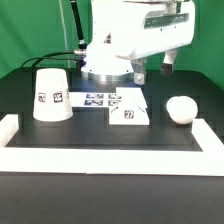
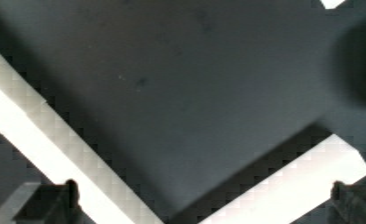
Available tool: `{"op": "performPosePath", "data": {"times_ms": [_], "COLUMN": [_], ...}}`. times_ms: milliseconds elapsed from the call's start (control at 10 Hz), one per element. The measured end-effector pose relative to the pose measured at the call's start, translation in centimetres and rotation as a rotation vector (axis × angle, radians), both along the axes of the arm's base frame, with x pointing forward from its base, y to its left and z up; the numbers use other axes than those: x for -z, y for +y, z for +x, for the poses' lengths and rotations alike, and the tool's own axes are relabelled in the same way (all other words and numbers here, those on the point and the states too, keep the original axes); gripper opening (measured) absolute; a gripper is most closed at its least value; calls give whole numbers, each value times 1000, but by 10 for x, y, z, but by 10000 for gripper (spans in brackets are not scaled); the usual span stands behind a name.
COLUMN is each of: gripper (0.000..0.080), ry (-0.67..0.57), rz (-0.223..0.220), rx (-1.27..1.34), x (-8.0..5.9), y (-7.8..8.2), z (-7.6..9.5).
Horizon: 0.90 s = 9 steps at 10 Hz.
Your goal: Assemble lamp
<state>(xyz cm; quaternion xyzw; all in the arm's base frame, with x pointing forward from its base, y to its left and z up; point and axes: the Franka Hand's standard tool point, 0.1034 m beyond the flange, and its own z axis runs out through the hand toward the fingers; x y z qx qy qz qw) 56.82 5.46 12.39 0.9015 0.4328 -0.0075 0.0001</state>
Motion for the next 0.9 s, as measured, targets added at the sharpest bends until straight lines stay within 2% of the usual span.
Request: {"op": "performPosePath", "data": {"times_ms": [200,300,500,700,900], "gripper": [700,700,700,700,700], "ry": [1,-16,-28,-19,-22], "rz": [-1,-1,-7,-10,-9], "rx": [1,41,186,237,231], "x": [0,3,10,19,18], "y": [-1,-8,-22,-26,-26], "z": [0,-5,-37,-52,-50]}}
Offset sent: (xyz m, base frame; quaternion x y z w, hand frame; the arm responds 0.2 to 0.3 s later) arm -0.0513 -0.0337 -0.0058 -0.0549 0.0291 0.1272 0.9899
